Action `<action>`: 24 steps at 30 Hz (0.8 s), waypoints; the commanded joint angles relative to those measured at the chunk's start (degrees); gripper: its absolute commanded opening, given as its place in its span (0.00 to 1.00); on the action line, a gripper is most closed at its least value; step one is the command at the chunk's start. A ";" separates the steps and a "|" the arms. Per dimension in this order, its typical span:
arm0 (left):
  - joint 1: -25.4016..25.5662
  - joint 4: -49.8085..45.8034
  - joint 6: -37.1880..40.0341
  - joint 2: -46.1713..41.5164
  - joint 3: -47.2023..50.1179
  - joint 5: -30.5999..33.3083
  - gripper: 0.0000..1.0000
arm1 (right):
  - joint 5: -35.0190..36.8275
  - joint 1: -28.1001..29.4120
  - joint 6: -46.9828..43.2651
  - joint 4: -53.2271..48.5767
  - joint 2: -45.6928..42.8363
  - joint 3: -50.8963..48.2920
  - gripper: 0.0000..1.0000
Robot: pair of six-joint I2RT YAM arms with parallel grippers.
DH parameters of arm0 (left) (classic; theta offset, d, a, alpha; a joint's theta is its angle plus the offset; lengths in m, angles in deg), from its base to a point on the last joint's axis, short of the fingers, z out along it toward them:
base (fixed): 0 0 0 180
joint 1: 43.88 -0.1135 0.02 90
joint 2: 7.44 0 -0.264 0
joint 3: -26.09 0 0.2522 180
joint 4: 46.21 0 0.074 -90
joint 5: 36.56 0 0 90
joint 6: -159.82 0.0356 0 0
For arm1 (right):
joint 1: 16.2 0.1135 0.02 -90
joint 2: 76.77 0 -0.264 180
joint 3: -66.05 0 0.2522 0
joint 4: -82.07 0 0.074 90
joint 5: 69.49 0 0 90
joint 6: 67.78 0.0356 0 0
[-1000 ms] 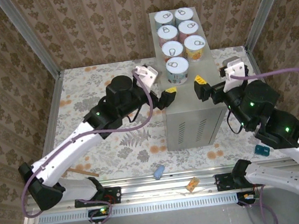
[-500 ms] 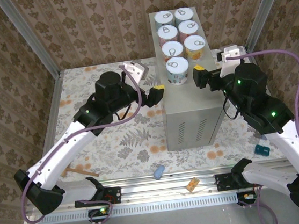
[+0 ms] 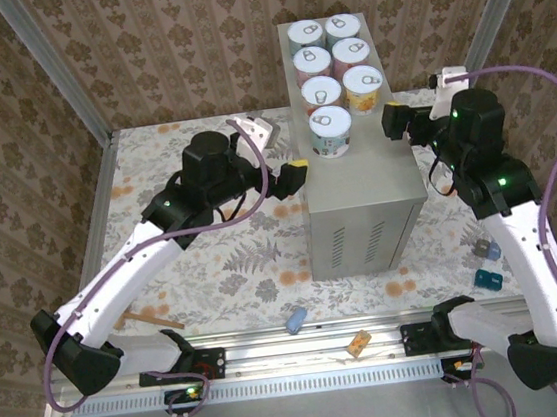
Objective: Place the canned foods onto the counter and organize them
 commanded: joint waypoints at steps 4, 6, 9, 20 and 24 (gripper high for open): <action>-0.52 -1.15 -1.67 -1.80 -0.40 -0.81 1.00 | -3.88 -3.07 1.40 2.66 2.97 1.94 1.00; -0.47 -0.94 -1.74 -2.07 -0.07 -0.77 1.00 | -4.09 -3.60 1.36 2.91 4.09 2.02 1.00; -0.49 -0.74 -1.98 -2.33 0.11 -0.76 1.00 | -4.80 -4.42 1.54 3.36 5.50 1.99 1.00; -0.47 -0.46 -1.76 -2.41 0.41 -0.77 1.00 | -6.08 -4.80 1.54 4.23 8.37 1.99 1.00; -0.47 -0.40 -1.73 -2.59 0.63 -0.59 1.00 | -6.17 -4.89 1.57 4.47 8.72 1.90 1.00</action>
